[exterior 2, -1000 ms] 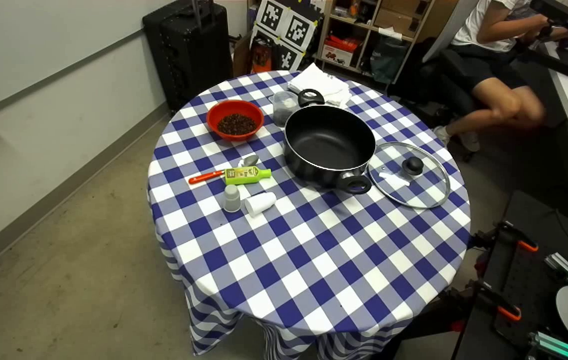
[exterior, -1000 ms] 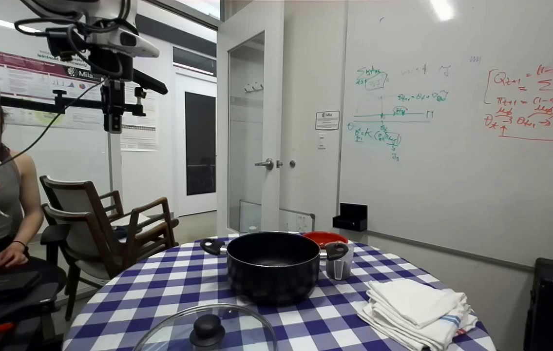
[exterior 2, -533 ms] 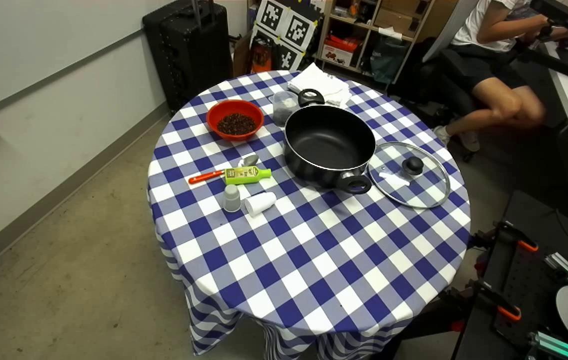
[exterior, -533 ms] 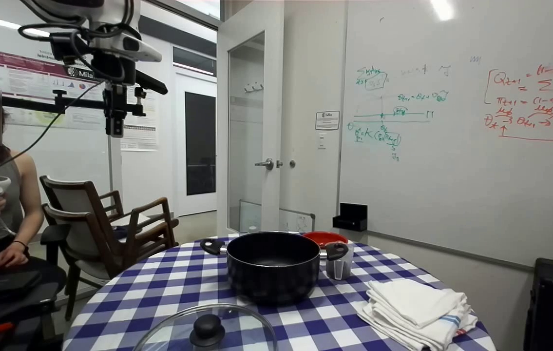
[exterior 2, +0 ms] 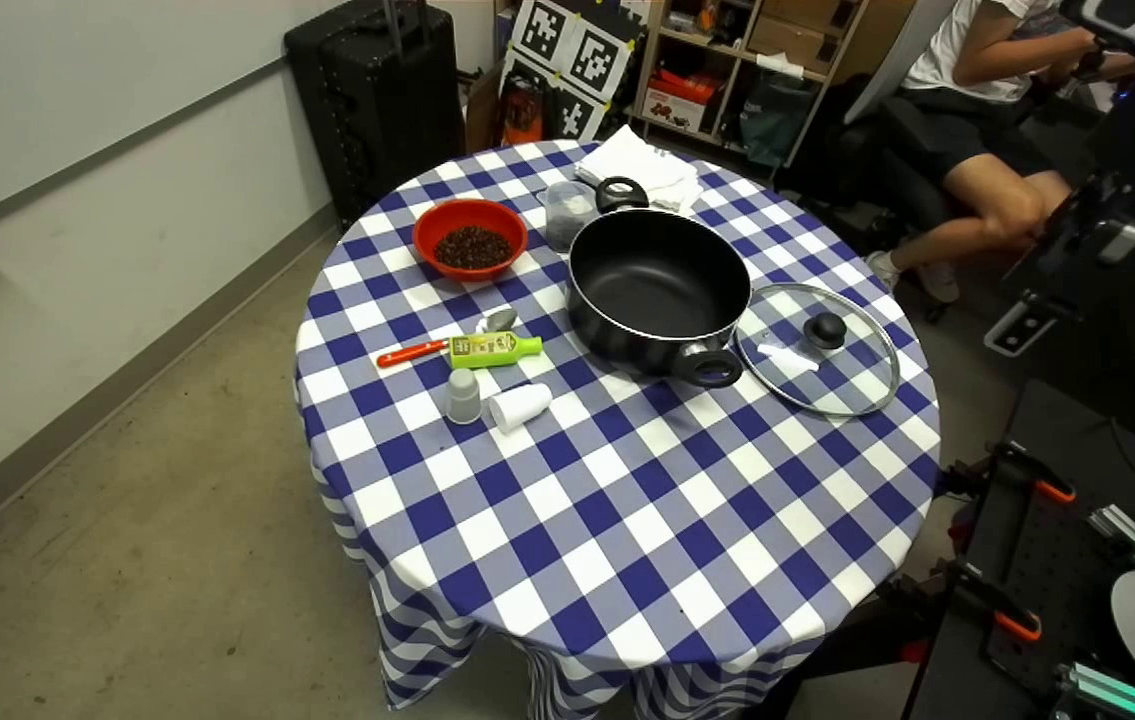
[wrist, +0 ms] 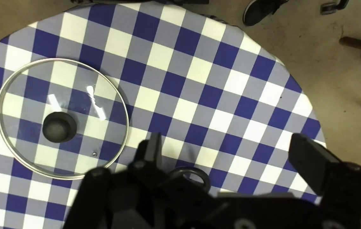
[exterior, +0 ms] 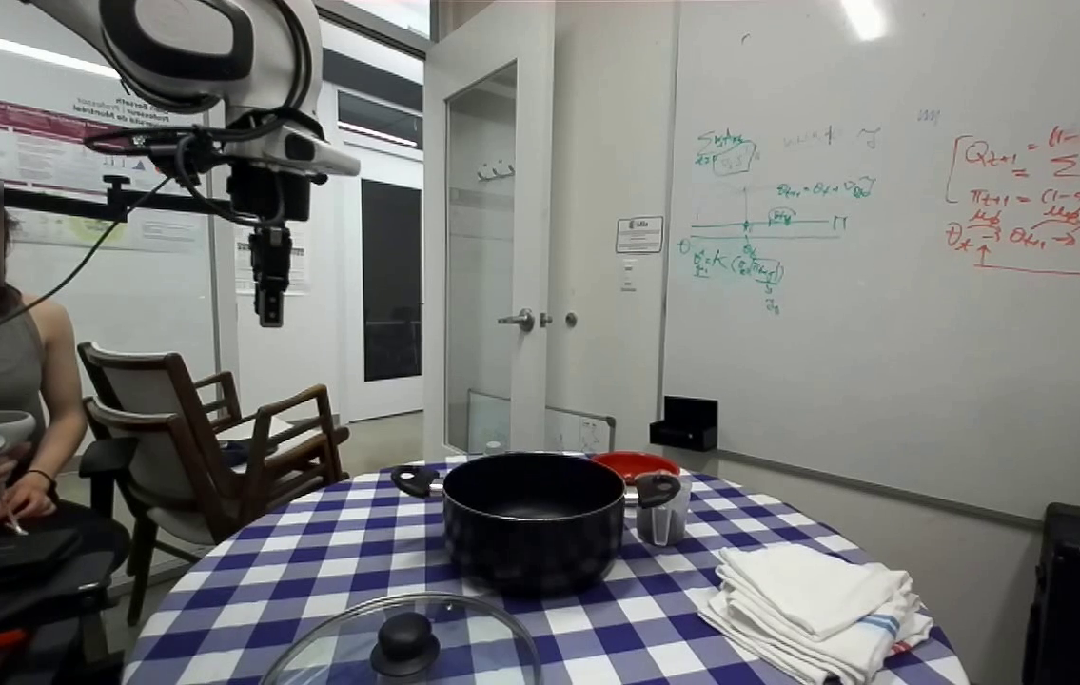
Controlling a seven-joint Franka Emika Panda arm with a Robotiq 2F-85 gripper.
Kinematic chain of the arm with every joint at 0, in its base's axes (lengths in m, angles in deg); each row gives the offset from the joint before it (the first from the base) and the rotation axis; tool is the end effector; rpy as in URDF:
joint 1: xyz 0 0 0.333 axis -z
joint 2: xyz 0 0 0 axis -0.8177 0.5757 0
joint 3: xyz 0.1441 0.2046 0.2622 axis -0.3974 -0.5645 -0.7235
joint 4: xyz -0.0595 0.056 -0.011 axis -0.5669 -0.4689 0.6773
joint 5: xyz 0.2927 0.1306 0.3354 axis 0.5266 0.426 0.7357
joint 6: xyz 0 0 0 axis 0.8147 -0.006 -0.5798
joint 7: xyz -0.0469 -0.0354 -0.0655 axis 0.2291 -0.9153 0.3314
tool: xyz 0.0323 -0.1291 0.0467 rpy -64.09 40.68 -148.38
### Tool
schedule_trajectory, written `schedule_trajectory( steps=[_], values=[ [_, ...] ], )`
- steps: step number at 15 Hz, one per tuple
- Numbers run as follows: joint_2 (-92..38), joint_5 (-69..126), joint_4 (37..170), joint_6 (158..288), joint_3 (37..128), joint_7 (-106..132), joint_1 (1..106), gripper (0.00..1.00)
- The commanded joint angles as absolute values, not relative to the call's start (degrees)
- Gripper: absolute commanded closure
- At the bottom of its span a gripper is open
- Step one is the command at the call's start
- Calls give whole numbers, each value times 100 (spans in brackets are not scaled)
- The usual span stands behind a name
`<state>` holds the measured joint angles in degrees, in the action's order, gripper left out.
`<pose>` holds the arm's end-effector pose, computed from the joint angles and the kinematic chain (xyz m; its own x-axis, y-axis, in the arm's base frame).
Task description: Put the lid on the pot
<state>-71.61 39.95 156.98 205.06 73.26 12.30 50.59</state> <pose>0.4210 0.0842 0.4053 0.9990 0.0257 -0.0369 0.0227 -0.9965 -0.0805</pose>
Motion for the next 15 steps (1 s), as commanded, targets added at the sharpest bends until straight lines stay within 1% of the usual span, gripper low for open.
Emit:
schedule_trajectory(
  steps=[1, 6, 10, 15],
  values=[
    [-6403, 3906, 15710, 21038, 7466, 1512, 5330, 0],
    [-5522, 4206, 15706, 21473, 7843, 1624, 5604, 0],
    [-4781, 4142, 15676, 22141, 7991, 1935, 5774, 0],
    [-3790, 4332, 15288, 22500, 8133, 1645, 5817, 0]
  ],
)
